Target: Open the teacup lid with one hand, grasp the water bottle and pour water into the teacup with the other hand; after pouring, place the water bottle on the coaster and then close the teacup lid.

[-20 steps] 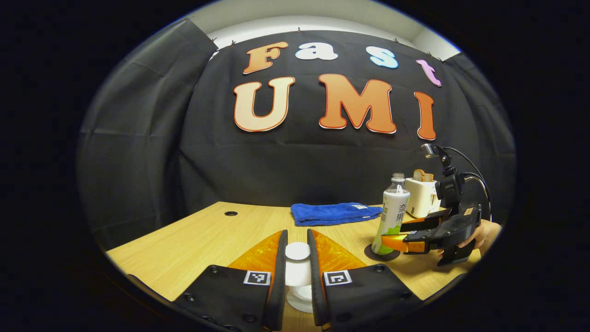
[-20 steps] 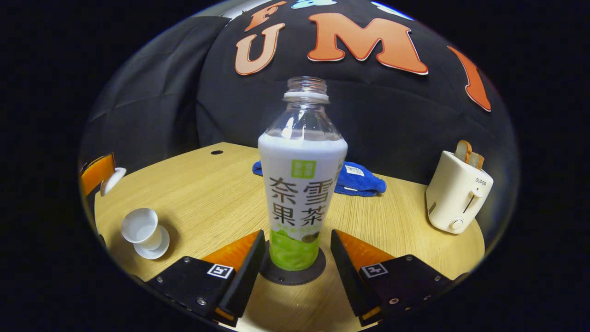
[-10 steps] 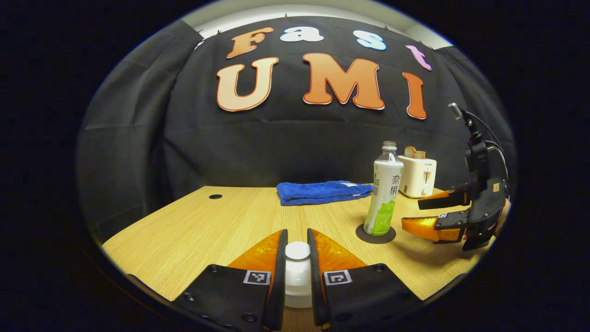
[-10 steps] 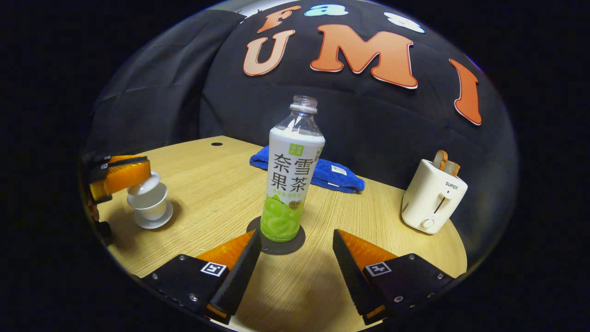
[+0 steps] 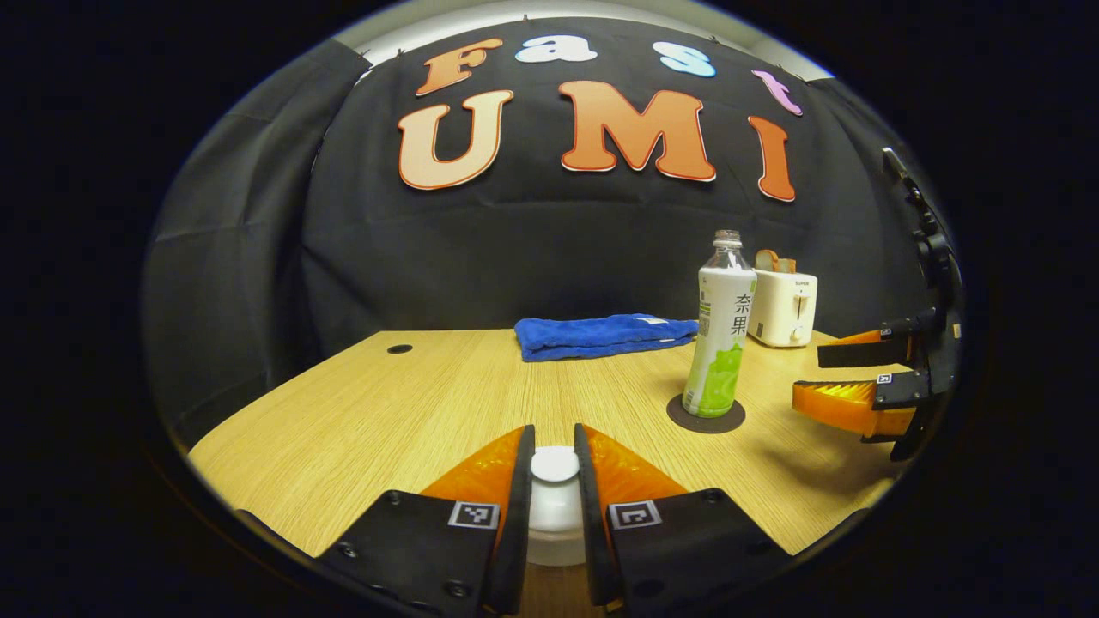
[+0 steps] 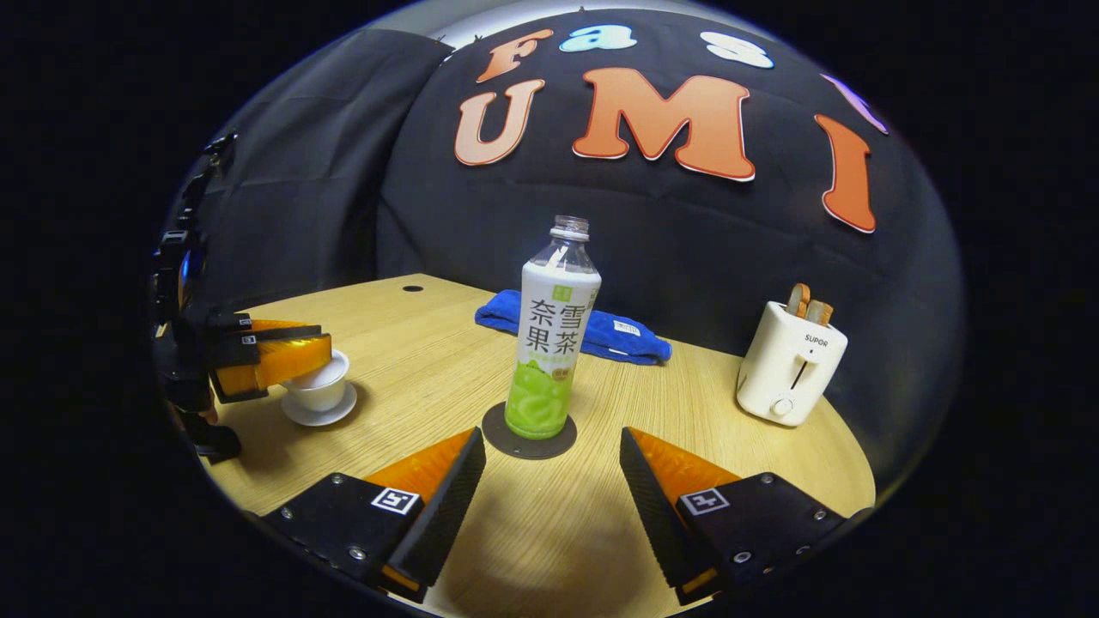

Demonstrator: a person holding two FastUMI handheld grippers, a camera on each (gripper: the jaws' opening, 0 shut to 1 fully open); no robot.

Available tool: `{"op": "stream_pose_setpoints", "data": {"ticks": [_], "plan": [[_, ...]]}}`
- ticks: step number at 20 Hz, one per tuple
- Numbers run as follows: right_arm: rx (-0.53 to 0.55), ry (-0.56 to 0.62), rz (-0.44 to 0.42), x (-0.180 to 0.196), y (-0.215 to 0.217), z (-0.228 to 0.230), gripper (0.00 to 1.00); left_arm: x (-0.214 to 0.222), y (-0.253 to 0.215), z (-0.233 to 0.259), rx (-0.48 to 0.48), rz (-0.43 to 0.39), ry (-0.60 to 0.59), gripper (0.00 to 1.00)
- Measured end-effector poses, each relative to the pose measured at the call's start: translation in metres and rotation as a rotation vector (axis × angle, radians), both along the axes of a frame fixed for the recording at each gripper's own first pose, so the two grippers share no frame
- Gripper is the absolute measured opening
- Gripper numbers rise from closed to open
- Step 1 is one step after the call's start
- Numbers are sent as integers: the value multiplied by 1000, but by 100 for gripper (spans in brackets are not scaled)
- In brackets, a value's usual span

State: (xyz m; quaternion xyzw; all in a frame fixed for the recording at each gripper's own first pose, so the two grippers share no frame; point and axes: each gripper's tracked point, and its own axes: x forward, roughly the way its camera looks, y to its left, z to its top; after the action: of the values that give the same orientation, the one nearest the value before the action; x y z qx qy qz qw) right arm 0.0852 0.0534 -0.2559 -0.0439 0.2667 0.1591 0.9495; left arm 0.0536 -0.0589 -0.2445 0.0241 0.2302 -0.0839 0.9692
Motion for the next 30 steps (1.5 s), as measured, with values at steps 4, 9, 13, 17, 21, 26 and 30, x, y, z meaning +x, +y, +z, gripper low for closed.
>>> {"op": "stream_pose_setpoints", "data": {"ticks": [4, 9, 13, 17, 21, 26, 30], "plan": [[18, -43, -39, 2, -8, 14, 95, -3, -6, 0, 4, -16, 6, 43], [22, -131, -99, 7, -26, 45, 94, 6, 0, 35, 10, 25, -97, 71], [31, -239, -161, 13, -39, 82, 94, 15, -6, 82, -23, 31, -206, 95], [69, -303, -216, 14, -50, 114, 94, 20, -6, 138, -149, 79, -320, 94], [55, -367, -253, 12, -65, 142, 94, 28, -4, 177, -182, 96, -392, 95], [10, -418, -315, 6, -84, 155, 94, 31, -8, 192, -159, 96, -431, 97], [9, -417, -330, -2, -86, 158, 94, 39, -3, 193, -104, 120, -427, 95]]}}
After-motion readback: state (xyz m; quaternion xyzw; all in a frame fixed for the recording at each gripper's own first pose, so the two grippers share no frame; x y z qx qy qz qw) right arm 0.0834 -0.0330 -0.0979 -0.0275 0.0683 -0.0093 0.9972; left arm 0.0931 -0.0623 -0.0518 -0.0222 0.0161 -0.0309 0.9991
